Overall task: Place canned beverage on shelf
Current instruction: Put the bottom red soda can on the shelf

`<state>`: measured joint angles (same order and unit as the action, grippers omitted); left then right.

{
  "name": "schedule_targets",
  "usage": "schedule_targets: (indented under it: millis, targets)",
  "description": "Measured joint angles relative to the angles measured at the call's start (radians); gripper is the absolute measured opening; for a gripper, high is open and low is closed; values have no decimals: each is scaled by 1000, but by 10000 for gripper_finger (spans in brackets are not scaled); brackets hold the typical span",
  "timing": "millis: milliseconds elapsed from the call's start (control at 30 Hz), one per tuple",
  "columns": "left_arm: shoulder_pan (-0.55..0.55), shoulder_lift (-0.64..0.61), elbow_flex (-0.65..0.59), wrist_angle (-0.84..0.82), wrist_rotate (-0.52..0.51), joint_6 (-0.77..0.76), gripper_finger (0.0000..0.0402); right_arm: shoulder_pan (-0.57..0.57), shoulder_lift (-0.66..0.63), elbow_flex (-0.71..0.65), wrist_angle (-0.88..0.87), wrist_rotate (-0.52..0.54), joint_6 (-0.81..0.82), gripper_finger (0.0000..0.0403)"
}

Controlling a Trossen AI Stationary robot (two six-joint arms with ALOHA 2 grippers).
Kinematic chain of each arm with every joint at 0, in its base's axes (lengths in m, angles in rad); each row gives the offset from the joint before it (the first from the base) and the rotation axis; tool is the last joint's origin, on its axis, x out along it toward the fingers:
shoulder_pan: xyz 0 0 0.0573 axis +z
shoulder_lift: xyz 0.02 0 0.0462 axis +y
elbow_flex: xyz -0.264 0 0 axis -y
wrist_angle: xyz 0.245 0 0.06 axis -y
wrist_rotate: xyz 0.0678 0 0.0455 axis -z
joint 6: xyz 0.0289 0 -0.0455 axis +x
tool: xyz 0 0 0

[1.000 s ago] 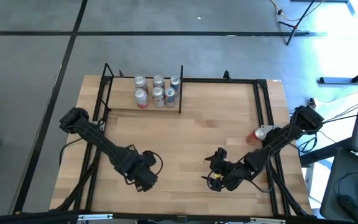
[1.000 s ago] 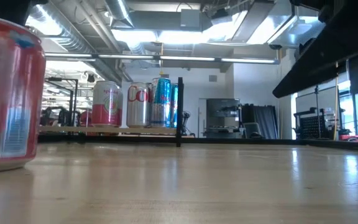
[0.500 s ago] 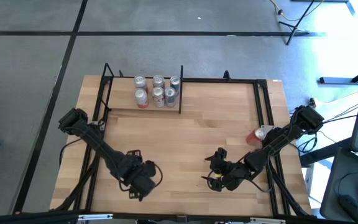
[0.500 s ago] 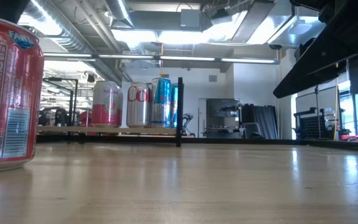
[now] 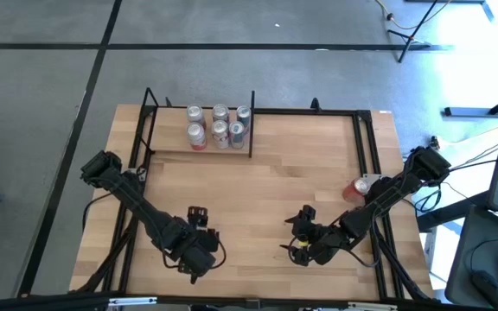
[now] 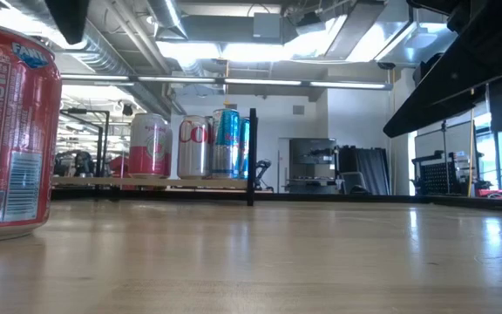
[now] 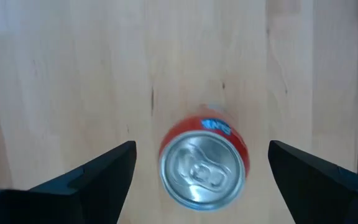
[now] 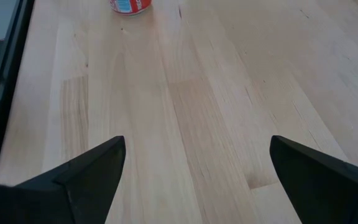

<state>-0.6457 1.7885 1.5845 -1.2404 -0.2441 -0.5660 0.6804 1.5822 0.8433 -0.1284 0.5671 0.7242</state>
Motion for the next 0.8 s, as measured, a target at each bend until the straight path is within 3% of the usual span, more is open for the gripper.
schedule_targets:
  millis: [200, 667, 800]
  targets:
    - [-29, 0, -2, -8, 3, 109, 349, 0, 0, 0, 0, 0, -2, 383]
    - [-30, 0, -169, 132, 25, 126, 348, 0, 0, 0, 0, 0, -5, 383]
    - [-20, 0, -183, 150, 46, 60, 329, 0, 0, 0, 0, 1, -5, 383]
